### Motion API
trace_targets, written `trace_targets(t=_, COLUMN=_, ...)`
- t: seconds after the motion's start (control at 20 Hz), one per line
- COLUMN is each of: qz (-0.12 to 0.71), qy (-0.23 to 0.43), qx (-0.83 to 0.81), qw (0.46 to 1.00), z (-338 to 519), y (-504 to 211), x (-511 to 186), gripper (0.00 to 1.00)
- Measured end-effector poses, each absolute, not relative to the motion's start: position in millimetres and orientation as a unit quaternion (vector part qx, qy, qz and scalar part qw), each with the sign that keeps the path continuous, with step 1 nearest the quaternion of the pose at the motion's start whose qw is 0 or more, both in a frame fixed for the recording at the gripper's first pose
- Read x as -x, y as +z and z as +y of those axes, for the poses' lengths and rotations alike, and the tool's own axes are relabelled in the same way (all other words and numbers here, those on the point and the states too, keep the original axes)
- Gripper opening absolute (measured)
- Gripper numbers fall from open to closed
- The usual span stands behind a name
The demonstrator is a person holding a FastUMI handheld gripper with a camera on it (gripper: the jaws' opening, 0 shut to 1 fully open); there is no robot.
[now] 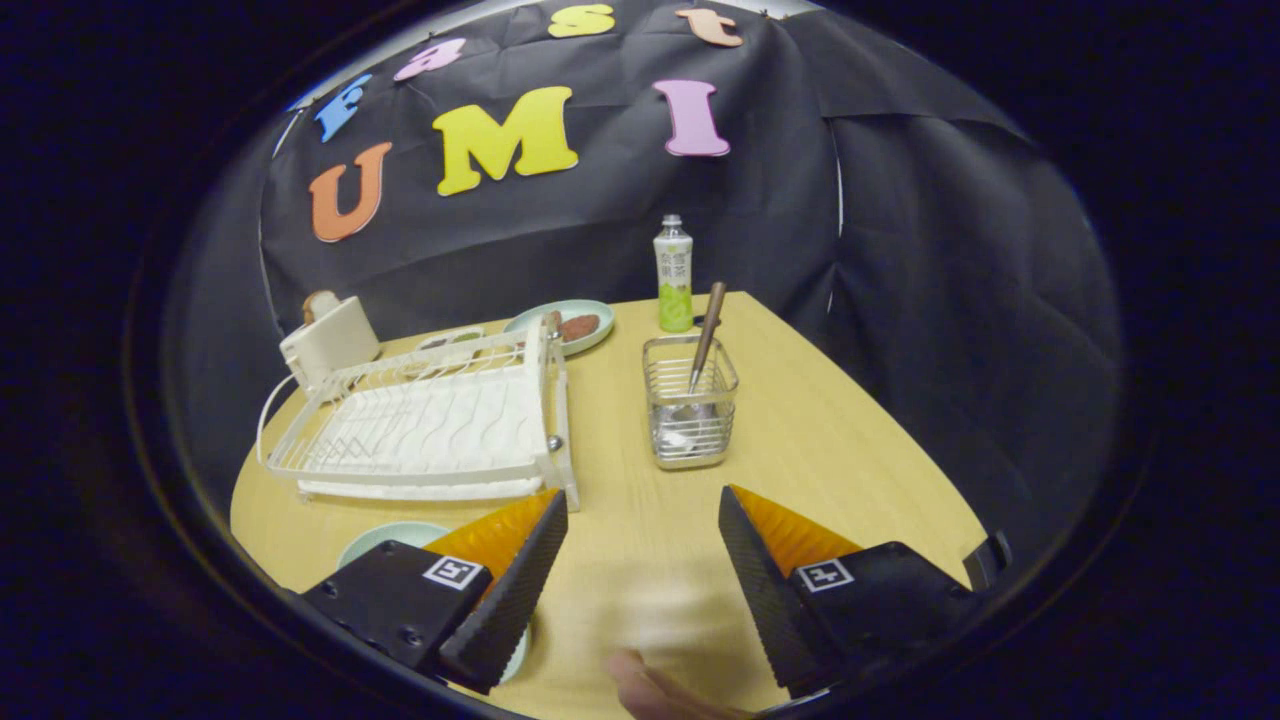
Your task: Take the plate from the dish rack, then take the spoon from the basket and place it into the plate.
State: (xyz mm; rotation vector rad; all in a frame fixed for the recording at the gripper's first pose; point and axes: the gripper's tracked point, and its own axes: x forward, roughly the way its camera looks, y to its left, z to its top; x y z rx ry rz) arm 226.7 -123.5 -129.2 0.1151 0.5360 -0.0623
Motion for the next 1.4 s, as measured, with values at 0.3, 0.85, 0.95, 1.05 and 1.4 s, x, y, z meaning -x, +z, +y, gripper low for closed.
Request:
trace_targets(t=0.3, qz=0.241, qy=-0.034, qx=-0.048, qw=0.969, z=-161.2, y=-92.1, x=-291.4, gripper=0.96)
trace_targets(t=0.85, qz=0.255, qy=-0.011, qx=-0.084, qw=0.963, z=-170.9, y=-91.9, x=-405.6, gripper=0.95)
trace_targets(t=0.95, qz=0.272, qy=-0.018, qx=-0.083, qw=0.959, z=-176.8, y=-98.7, x=-416.3, gripper=0.92)
trace_targets(t=1.05, qz=0.281, qy=-0.008, qx=-0.078, qw=0.957, z=-176.0, y=-103.7, x=-424.0, gripper=0.86)
trace_targets(t=1.4, qz=0.265, qy=-0.017, qx=-0.078, qw=0.961, z=-167.7, y=-101.6, x=-432.0, gripper=0.22)
